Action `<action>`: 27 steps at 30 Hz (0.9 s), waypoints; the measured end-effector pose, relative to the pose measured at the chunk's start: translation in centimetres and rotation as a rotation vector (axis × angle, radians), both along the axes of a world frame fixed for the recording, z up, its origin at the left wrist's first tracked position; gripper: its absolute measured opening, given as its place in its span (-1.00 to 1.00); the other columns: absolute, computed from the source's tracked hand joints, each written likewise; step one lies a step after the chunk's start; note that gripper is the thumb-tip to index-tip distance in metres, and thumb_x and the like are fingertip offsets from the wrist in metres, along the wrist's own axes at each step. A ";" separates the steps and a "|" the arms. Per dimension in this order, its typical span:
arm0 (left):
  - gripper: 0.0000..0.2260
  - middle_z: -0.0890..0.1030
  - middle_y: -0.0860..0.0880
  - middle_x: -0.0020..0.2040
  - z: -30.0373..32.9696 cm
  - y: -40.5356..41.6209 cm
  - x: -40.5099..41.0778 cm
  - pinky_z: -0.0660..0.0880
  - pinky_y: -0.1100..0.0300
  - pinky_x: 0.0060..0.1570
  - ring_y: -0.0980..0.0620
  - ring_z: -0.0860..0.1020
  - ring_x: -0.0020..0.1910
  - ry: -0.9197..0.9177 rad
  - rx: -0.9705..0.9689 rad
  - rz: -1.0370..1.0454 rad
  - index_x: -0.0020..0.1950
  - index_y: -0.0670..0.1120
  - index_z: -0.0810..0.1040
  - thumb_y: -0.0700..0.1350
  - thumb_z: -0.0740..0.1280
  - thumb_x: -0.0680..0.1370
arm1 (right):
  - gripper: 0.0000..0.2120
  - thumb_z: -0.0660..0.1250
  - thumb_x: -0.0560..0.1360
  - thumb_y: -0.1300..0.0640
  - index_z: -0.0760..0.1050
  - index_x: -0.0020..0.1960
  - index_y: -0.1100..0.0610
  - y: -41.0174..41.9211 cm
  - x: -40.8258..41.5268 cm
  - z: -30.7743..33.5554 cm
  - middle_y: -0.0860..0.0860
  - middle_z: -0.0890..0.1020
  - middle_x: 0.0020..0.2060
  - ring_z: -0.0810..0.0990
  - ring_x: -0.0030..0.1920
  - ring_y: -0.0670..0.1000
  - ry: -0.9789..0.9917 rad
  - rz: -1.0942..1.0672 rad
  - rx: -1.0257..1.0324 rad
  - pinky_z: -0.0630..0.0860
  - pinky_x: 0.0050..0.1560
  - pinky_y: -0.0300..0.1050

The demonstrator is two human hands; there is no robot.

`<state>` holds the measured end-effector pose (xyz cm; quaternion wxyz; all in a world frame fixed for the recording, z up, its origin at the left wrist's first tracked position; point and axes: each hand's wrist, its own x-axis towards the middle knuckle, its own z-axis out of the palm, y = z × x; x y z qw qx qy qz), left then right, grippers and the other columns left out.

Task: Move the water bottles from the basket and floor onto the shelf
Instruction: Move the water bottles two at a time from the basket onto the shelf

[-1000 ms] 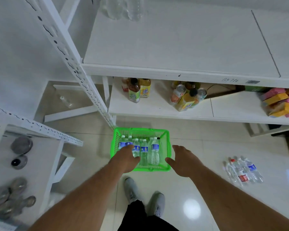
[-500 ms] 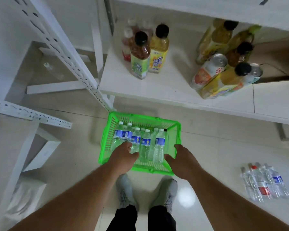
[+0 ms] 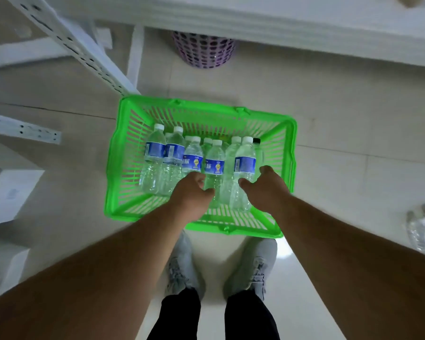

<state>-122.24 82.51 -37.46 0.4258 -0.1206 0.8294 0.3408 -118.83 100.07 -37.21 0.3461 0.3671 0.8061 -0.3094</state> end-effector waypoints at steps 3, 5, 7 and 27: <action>-0.55 0.54 -0.08 0.32 -2.8 0.7 0.1 0.47 0.31 -0.24 0.00 0.58 0.08 -0.006 0.013 0.004 0.41 -0.10 0.42 -0.08 0.39 0.54 | -0.37 0.35 0.52 -0.14 0.28 0.40 0.24 0.2 -0.3 -3.1 0.21 0.56 0.20 0.58 0.14 0.20 0.015 -0.024 0.022 0.41 -0.08 -0.15; -0.56 0.53 -0.07 0.33 -4.5 1.1 0.0 0.41 0.41 -0.38 0.06 0.53 0.04 -0.009 0.028 0.018 0.42 -0.09 0.42 -0.09 0.39 0.55 | -0.37 0.35 0.51 -0.15 0.29 0.38 0.23 0.4 -0.6 -5.1 0.21 0.55 0.19 0.58 0.13 0.21 0.013 -0.038 0.026 0.44 -0.06 -0.12; -0.56 0.52 -0.07 0.33 -6.0 1.5 0.0 0.42 0.35 -0.32 0.05 0.53 0.05 -0.015 0.039 0.016 0.41 -0.08 0.42 -0.08 0.39 0.55 | -0.41 0.36 0.49 -0.16 0.31 0.33 0.20 0.6 -1.0 -6.7 0.19 0.57 0.14 0.59 0.08 0.20 0.015 -0.063 0.021 0.44 -0.11 -0.11; -0.63 0.61 -0.16 -0.07 -15.4 5.1 -0.4 0.37 0.24 -0.50 0.04 0.55 -0.34 -0.201 -0.303 0.023 0.16 -0.20 0.47 0.05 0.39 0.54 | -0.50 0.44 0.30 -0.34 0.38 -0.21 0.08 1.5 -3.7 -13.8 -0.01 0.53 -0.29 0.48 -0.44 -0.05 0.063 -0.232 0.105 0.19 -0.53 -0.25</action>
